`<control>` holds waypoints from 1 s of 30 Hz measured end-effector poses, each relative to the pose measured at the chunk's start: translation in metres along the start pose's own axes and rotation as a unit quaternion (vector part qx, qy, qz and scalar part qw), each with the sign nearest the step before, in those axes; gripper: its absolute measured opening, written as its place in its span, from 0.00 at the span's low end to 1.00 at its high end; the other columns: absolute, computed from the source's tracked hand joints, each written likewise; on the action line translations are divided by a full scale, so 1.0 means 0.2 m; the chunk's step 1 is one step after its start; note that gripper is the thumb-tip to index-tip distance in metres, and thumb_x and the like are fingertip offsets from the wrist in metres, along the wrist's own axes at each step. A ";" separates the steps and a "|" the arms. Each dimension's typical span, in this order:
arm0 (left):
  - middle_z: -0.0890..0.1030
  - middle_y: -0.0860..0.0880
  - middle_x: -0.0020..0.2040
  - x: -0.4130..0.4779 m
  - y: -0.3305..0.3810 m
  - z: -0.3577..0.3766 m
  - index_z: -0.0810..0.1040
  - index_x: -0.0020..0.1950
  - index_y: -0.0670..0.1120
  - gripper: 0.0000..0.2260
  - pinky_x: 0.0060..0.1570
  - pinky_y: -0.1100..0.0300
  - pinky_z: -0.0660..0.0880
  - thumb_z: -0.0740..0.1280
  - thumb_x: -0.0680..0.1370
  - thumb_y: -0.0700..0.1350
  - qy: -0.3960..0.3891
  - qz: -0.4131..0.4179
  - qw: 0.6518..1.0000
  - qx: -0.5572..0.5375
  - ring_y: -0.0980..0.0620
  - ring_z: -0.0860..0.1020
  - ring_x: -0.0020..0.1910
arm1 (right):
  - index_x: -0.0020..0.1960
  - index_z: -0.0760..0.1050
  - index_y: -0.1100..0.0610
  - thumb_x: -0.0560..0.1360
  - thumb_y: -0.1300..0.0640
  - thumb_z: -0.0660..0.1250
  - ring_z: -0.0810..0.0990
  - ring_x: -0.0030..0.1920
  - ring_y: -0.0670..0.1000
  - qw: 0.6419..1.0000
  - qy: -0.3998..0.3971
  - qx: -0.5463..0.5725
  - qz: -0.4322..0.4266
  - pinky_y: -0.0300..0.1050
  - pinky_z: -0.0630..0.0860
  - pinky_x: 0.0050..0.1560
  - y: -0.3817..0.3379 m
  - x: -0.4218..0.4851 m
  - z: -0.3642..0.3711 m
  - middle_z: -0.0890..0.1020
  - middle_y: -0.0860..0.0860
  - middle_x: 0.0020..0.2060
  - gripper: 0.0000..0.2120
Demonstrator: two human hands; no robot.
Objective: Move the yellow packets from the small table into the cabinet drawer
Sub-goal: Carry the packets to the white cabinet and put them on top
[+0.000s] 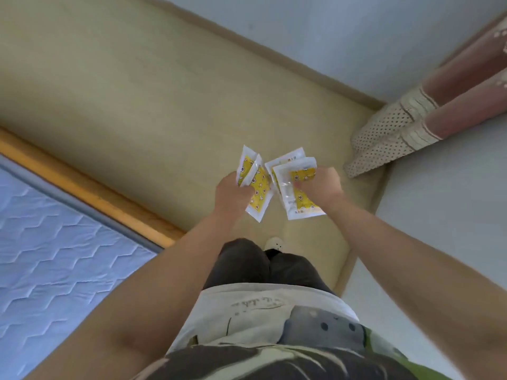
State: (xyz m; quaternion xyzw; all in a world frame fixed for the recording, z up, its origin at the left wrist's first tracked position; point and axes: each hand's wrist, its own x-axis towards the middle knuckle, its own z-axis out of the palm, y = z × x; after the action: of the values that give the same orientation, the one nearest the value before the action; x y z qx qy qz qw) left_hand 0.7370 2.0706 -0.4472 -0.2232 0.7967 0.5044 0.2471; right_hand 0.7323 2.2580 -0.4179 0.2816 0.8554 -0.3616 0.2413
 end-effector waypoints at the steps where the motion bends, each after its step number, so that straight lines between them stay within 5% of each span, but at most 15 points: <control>1: 0.75 0.50 0.37 0.06 0.03 -0.04 0.75 0.44 0.40 0.05 0.32 0.65 0.68 0.63 0.71 0.37 0.014 -0.009 1.000 0.005 0.52 0.72 0.33 | 0.31 0.65 0.54 0.72 0.55 0.69 0.72 0.28 0.48 0.999 -0.011 -0.037 -0.024 0.39 0.64 0.25 -0.09 0.07 0.00 0.71 0.47 0.26 0.16; 3: 0.72 0.50 0.34 0.18 0.07 -0.12 0.73 0.40 0.41 0.00 0.31 0.64 0.65 0.63 0.71 0.37 0.037 -0.028 0.999 0.007 0.53 0.69 0.32 | 0.33 0.70 0.55 0.72 0.57 0.66 0.74 0.30 0.50 0.992 -0.027 -0.094 -0.083 0.40 0.67 0.28 -0.26 0.21 0.03 0.75 0.49 0.29 0.11; 5: 0.69 0.52 0.32 0.31 0.11 -0.22 0.69 0.36 0.45 0.07 0.30 0.64 0.63 0.64 0.72 0.37 0.056 -0.041 0.997 -0.020 0.52 0.67 0.30 | 0.37 0.74 0.61 0.71 0.59 0.64 0.78 0.35 0.55 0.983 -0.035 -0.118 -0.139 0.46 0.72 0.34 -0.43 0.34 0.07 0.79 0.54 0.34 0.07; 12: 0.76 0.51 0.37 0.92 0.36 -0.75 0.76 0.43 0.42 0.02 0.33 0.63 0.68 0.67 0.72 0.37 0.074 -0.028 0.994 -0.071 0.53 0.73 0.33 | 0.34 0.70 0.59 0.70 0.59 0.64 0.74 0.34 0.55 0.944 -0.047 -0.211 -0.248 0.43 0.65 0.29 -1.20 0.86 0.22 0.75 0.52 0.30 0.08; 19: 0.79 0.46 0.42 1.38 0.59 -1.33 0.78 0.50 0.38 0.19 0.39 0.56 0.74 0.66 0.62 0.45 0.129 -0.077 0.973 -0.173 0.49 0.76 0.39 | 0.30 0.67 0.56 0.69 0.62 0.65 0.73 0.31 0.52 0.942 -0.087 -0.183 -0.266 0.43 0.68 0.32 -2.10 1.15 0.46 0.75 0.53 0.29 0.12; 30: 0.76 0.48 0.38 2.17 0.69 -2.27 0.74 0.40 0.44 0.06 0.36 0.59 0.71 0.69 0.70 0.36 0.226 -0.154 0.930 -0.245 0.48 0.74 0.37 | 0.33 0.71 0.56 0.73 0.57 0.67 0.73 0.32 0.50 0.890 -0.174 -0.238 -0.348 0.39 0.67 0.30 -3.39 1.58 1.03 0.74 0.49 0.29 0.11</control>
State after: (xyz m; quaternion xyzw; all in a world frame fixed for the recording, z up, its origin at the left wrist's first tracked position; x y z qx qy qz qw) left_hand 0.2387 1.6643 -0.4526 -0.5047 0.6392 0.5757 0.0724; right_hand 0.1020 1.8071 -0.4133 -0.1676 0.9034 -0.2507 0.3050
